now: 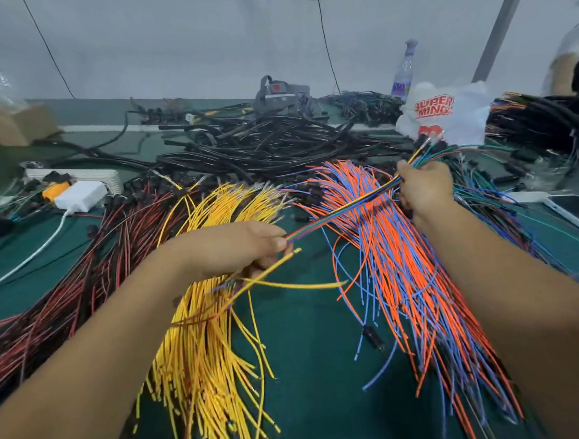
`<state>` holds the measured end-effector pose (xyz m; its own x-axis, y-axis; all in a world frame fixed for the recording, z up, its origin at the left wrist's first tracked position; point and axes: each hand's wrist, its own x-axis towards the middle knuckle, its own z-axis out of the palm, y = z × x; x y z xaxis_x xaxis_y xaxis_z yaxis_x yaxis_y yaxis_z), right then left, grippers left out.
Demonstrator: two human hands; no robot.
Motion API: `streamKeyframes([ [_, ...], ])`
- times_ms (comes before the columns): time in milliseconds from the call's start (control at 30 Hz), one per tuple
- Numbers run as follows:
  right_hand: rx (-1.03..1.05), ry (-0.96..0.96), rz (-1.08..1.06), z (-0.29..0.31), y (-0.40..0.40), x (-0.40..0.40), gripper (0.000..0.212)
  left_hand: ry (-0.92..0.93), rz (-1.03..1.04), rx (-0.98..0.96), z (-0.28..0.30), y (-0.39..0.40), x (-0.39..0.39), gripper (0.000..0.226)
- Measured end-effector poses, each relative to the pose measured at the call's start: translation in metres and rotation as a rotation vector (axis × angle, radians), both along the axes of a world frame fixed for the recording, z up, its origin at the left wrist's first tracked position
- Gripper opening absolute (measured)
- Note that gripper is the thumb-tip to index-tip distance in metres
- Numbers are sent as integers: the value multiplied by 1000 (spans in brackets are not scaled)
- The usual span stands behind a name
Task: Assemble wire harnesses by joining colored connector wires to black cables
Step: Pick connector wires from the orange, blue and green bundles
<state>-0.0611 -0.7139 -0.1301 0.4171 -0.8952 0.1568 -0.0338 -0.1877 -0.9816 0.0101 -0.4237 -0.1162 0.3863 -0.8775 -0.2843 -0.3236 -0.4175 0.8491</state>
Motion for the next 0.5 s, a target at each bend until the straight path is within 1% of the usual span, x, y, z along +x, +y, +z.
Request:
streamKeyframes([
  [100,82,-36,-102,0,-8,0,44,85,-108,46,4,2,-7,28],
  [133,128,-60,-127,0,-9,0,43,71,-112,49,6,1,-9,28],
  [167,201,-125,-124,1,-7,0,40,22,-93,43,7,-1,-11,28],
  [233,510,-393,1,5,3,0,35,-124,-12,-2,7,-5,-13,30],
  [267,660,-531,91,8,12,0,35,-157,32,-49,5,-8,-12,30],
  [300,759,-619,170,10,22,2,35,-138,77,-107,4,-10,-11,29],
  [333,810,-658,241,12,33,4,34,-91,114,-161,3,-13,-10,27],
  [367,828,-662,315,13,47,8,34,-51,140,-200,2,-15,-9,26],
  [433,799,-576,462,12,79,16,33,-22,159,-235,0,-19,-9,25],
  [500,700,-368,596,7,110,26,36,-54,172,-243,-4,-22,-10,26],
])
